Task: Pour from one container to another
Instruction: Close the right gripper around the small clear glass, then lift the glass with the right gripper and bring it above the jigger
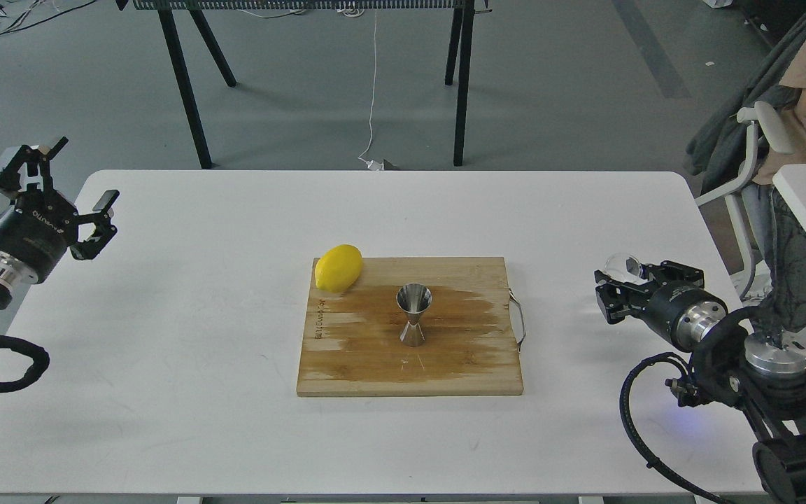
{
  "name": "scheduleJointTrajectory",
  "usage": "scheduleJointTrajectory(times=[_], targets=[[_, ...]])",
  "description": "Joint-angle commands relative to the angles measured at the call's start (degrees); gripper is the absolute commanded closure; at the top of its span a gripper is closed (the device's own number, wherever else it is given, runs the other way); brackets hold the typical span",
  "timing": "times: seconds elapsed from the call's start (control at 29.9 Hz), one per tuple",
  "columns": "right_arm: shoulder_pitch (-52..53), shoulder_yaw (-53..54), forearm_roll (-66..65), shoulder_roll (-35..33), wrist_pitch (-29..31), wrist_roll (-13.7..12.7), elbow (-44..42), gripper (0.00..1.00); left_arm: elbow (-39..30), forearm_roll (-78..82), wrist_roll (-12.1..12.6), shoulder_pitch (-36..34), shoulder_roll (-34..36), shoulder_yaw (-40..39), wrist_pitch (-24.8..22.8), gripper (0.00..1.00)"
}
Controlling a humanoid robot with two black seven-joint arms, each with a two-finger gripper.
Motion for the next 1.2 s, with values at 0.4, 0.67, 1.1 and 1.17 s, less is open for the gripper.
scheduleJointTrajectory(times=[0.4, 0.67, 1.1, 1.17], targets=[[16.9, -22.0, -28.0, 2.9, 7.5, -0.1, 6.6, 0.62, -0.1, -0.1, 0.0, 0.0, 0.0, 0.0, 0.0, 0.02], [20.9, -31.6, -38.0, 2.2, 8.3, -0.1, 7.2, 0.62, -0.1, -0.1, 0.0, -0.1, -0.1, 0.0, 0.0, 0.02], [24.0, -40.7, -46.9, 2.1, 8.6, -0.1, 6.9, 0.63, -0.1, -0.1, 0.0, -0.1, -0.1, 0.0, 0.0, 0.02], [24.1, -41.4, -47.7, 2.1, 8.6, -0.1, 6.9, 0.63, -0.1, -0.1, 0.0, -0.2, -0.1, 0.0, 0.0, 0.02]])
